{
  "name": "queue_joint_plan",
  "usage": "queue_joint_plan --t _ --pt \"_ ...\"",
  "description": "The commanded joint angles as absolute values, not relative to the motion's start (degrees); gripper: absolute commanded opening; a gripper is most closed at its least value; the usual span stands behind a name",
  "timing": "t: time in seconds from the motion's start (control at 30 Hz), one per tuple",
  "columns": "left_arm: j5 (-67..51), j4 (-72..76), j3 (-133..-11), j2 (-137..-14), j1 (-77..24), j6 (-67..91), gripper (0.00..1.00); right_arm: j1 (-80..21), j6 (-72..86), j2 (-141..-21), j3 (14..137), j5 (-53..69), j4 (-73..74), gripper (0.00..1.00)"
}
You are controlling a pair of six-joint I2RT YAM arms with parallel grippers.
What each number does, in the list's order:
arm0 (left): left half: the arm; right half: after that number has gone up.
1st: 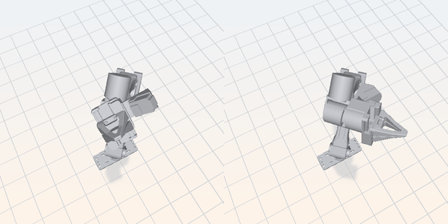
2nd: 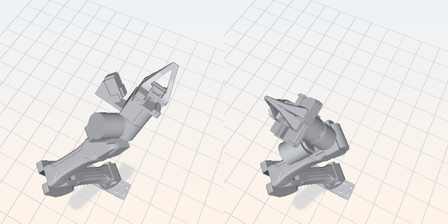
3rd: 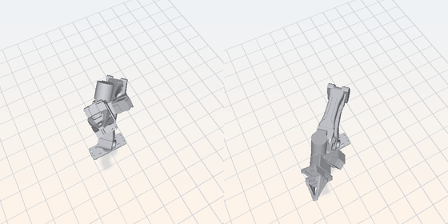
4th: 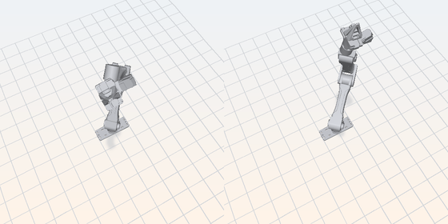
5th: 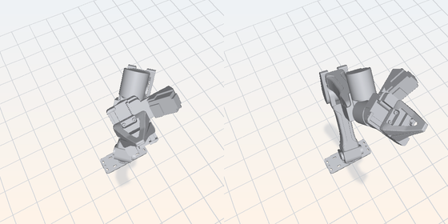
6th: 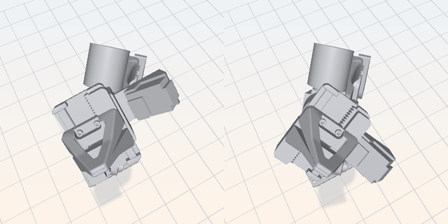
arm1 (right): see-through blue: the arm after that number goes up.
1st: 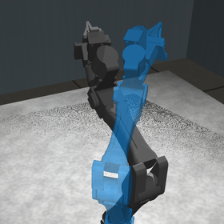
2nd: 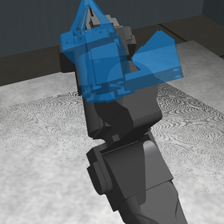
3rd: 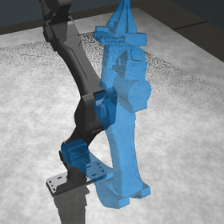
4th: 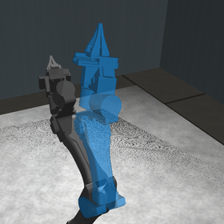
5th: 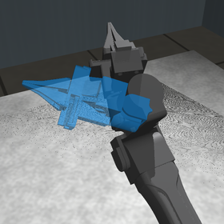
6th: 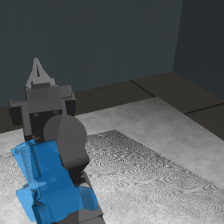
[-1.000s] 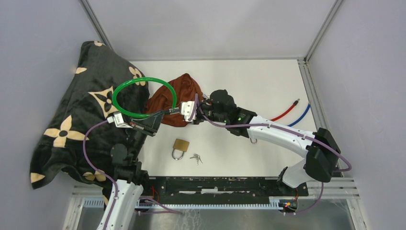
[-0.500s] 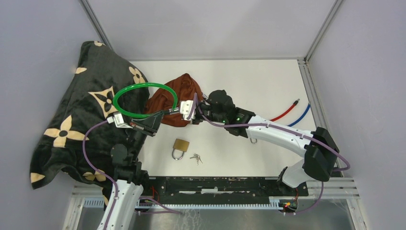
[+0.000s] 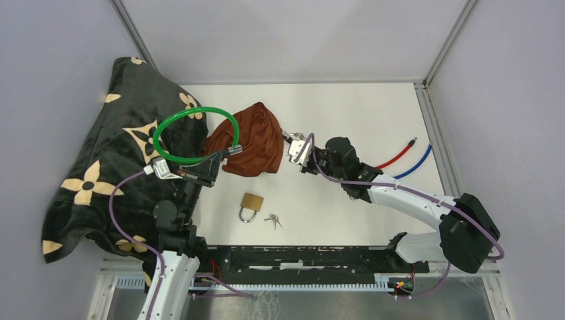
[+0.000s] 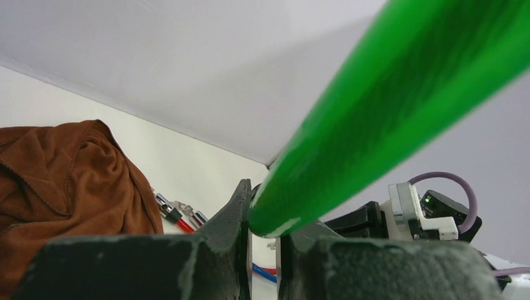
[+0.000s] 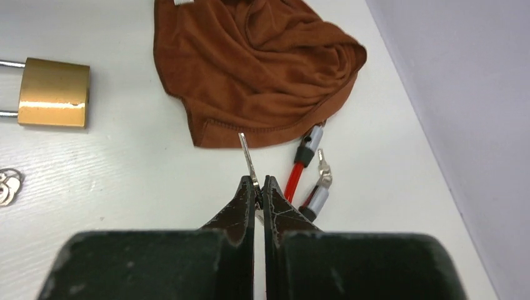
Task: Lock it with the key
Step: Place the lock at the center of the board.
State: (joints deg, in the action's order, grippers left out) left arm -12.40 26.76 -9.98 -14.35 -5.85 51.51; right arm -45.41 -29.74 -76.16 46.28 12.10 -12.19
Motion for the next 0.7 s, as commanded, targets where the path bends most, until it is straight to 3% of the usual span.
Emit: queue_joint_plan --t 0.0,0.2,0.47,0.57,0.67 --pt "-13.2 32.0 -12.1 -14.5 -5.6 43.1 0.02 -44.9 -26.5 -71.3 43.9 9.2 -14.1 0.0" --pt "-22.4 21.9 -14.7 -18.8 -5.7 16.4 0.02 -41.9 -21.6 -64.0 40.0 3.6 -14.2 0.0" --pt "-36.4 4.1 -26.4 -33.4 -7.5 -9.8 0.02 -36.1 -15.6 -55.4 38.3 -16.7 -7.2 0.0" --pt "-32.4 1.9 -30.6 -39.9 -14.3 -17.2 0.02 -35.4 -15.2 -52.7 38.9 -21.8 -3.6 0.0" --pt "-21.3 1.3 -33.9 -46.8 -28.4 -26.9 0.02 -35.2 -14.7 -49.5 39.3 -24.6 -0.2 0.0"
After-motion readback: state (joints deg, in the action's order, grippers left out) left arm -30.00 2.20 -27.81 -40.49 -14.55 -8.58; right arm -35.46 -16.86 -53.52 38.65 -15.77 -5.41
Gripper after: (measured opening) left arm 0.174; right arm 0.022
